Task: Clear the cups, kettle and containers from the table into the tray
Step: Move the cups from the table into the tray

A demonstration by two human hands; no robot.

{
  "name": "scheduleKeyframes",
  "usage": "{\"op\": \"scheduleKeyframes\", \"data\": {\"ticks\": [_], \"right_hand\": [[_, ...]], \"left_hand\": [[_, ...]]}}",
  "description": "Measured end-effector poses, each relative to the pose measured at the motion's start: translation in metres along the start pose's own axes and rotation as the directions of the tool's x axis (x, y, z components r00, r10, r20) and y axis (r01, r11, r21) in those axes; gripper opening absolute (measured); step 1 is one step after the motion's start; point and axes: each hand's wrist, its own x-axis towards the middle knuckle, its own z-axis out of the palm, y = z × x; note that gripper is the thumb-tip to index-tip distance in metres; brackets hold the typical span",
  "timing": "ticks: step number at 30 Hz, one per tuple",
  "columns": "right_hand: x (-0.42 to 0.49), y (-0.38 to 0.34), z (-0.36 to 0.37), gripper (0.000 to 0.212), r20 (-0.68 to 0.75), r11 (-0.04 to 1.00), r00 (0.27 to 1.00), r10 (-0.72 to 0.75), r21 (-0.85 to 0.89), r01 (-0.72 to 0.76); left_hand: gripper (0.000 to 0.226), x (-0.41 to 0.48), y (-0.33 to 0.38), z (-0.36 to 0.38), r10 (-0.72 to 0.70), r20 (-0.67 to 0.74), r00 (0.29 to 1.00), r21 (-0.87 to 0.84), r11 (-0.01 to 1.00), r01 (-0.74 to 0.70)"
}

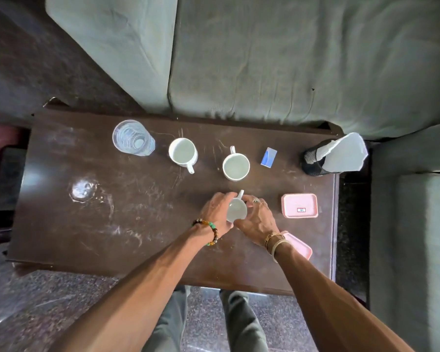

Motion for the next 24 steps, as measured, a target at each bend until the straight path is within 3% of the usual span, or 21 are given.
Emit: {"op": "scheduleKeyframes", "data": {"ticks": [6,10,15,18,24], "right_hand": [[-0.025,-0.028,-0.002,0.045,0.002,0.996,0.996,-0.089,-0.007,0.089],[-0.059,-0.084,-0.027,0.046,0.031,0.983,0.985,-0.172,-0.058,0.174],[-0.098,-0.166,-0.057,0.043,0.079,0.938,0.949,-0.304,-0.148,0.313],[-0.13,-0.244,-0.067,0.051,0.098,0.876,0.905,-0.415,-0.227,0.426],[-0.19,-0.372,-0.027,0.042,0.095,0.736,0.789,-0.607,-0.308,0.603]], "left_hand": [[0.068,-0.024,-0.002,-0.022,-0.006,-0.015,1.0,-0.073,0.997,0.005],[0.067,-0.062,0.006,-0.076,-0.021,-0.077,0.997,-0.157,0.988,0.009],[0.071,-0.113,0.018,-0.159,-0.056,-0.199,0.978,-0.14,0.99,0.029],[0.066,-0.156,0.014,-0.23,-0.108,-0.333,0.937,-0.198,0.979,0.042],[0.051,-0.254,-0.034,-0.336,-0.169,-0.544,0.822,-0.087,0.986,0.145]]}}
